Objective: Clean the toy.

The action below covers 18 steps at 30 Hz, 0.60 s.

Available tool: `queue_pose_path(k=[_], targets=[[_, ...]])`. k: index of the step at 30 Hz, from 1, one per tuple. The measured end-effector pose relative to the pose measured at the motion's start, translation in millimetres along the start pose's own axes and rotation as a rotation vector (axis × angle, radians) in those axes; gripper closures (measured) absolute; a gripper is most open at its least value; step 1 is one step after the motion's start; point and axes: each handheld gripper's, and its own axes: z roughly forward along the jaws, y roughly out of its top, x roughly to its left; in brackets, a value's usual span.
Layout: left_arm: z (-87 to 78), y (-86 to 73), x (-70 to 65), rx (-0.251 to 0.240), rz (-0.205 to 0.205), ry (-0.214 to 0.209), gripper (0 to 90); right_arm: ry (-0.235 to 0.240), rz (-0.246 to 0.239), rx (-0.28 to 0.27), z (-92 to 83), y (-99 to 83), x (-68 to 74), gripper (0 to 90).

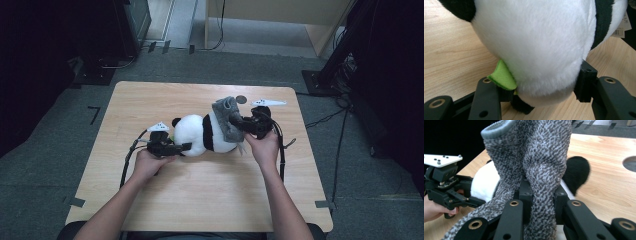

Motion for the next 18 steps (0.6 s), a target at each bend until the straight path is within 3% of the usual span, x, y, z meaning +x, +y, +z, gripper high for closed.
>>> queue_pose_path(k=[3,12,15,18], targets=[[-0.2,0.2,0.1,0.002,0.003,0.001,45.2,0.002,0.029,-0.004,-2.8,-2.8,-10.7,76.3],[-0.5,-0.8,1.1,0.006,0.003,0.002,44.9,-0.093,0.088,0.013,-14.1,-8.4,-35.9,77.8],[-0.4,-1.0,1.2,0.004,0.01,0.006,44.5,-0.086,0.086,-0.016,-22.4,-4.2,-33.2,77.9],[-0.1,-1.1,0.6,0.002,0.01,0.005,44.2,-0.062,0.042,-0.06,-33.8,6.8,-17.5,77.9]])
